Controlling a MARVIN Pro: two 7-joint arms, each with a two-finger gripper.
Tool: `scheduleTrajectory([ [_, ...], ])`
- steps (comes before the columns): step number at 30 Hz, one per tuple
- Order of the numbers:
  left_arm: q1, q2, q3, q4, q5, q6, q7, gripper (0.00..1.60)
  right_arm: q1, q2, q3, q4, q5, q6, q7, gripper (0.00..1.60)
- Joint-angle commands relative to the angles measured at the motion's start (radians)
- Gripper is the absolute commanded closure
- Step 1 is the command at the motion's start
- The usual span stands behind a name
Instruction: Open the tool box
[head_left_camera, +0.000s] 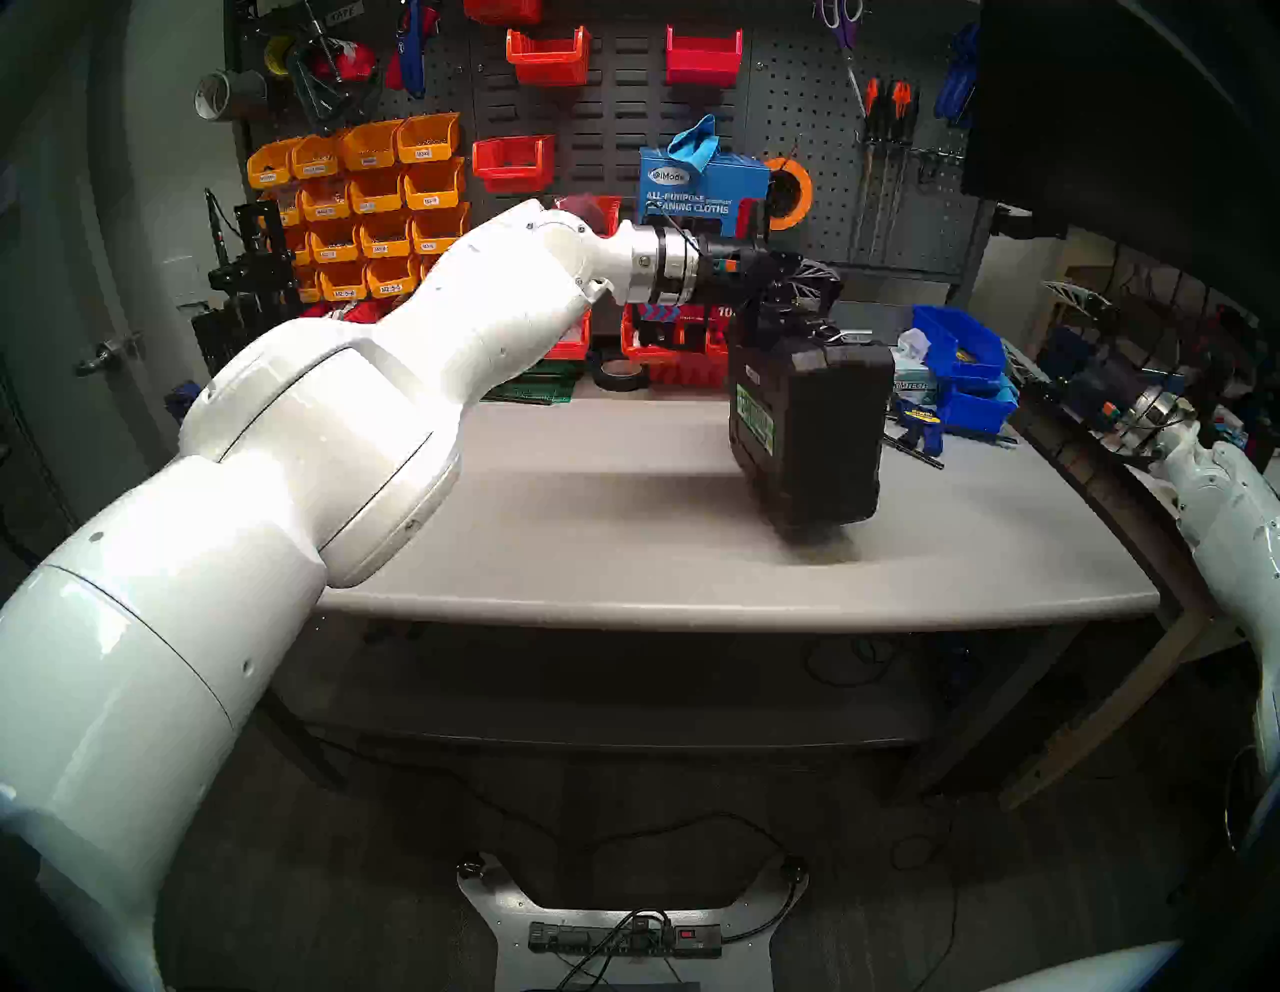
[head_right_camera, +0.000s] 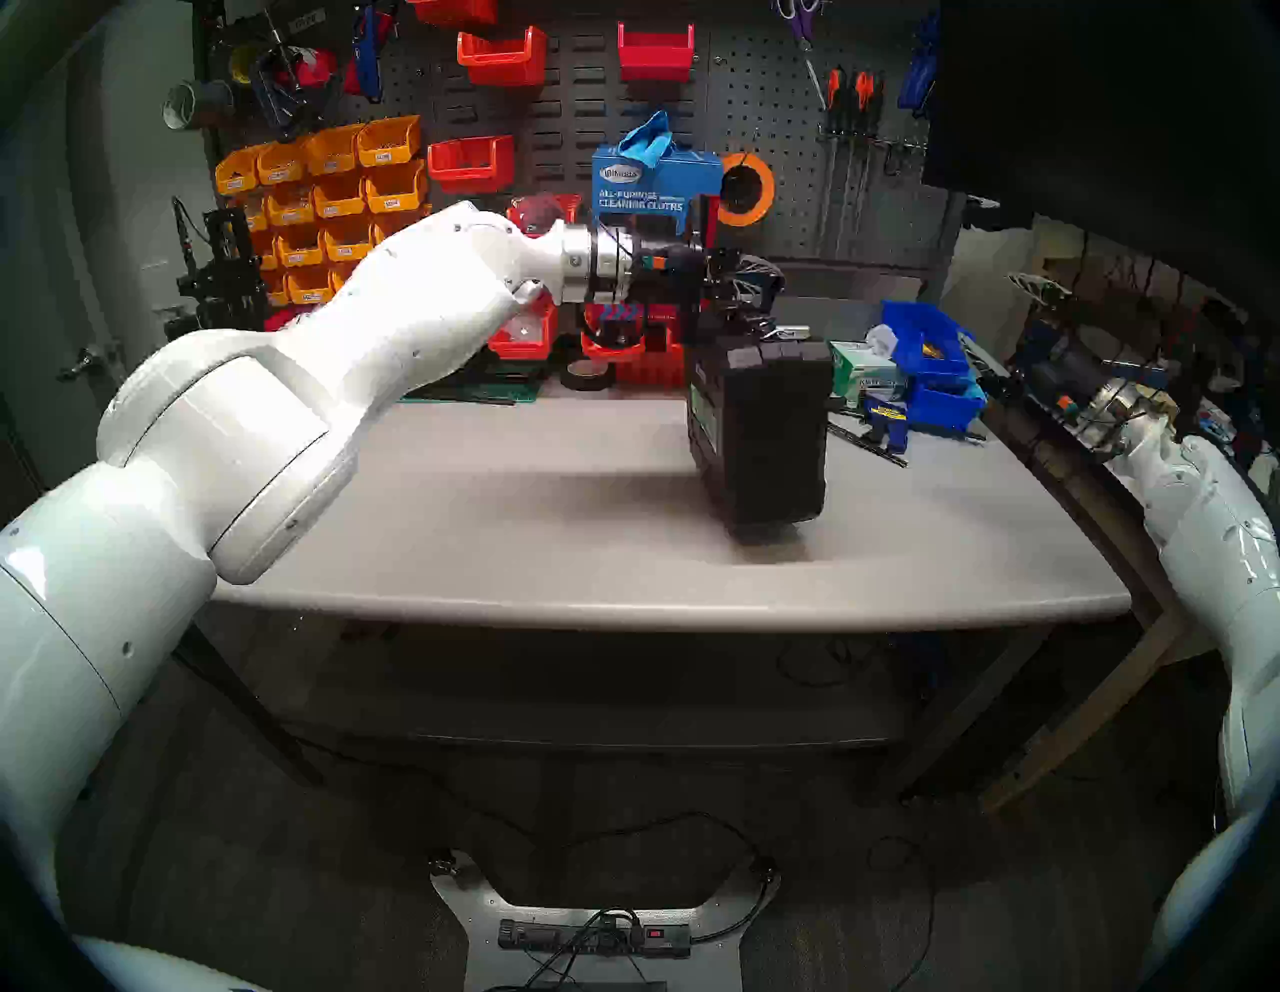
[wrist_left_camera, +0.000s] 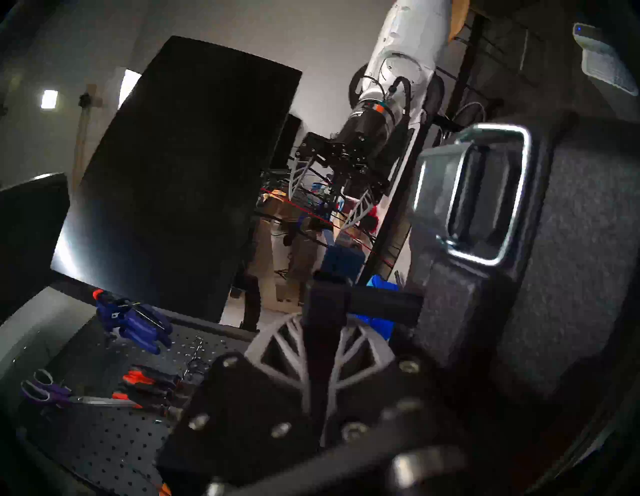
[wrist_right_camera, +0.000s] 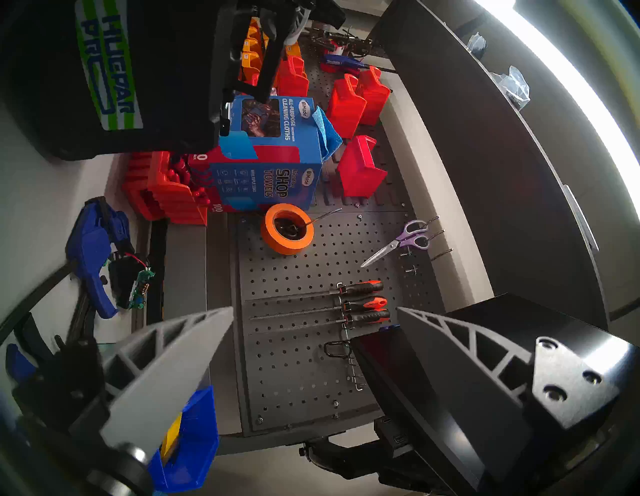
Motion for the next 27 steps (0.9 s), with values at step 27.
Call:
scheduleTrajectory([
  [27, 0.392, 0.385, -0.130, -0.300, -0.175, 0.076, 0.040, 1.60, 0.007, 0.008, 0.007, -0.004, 0.002, 0.002, -0.003, 0.00],
])
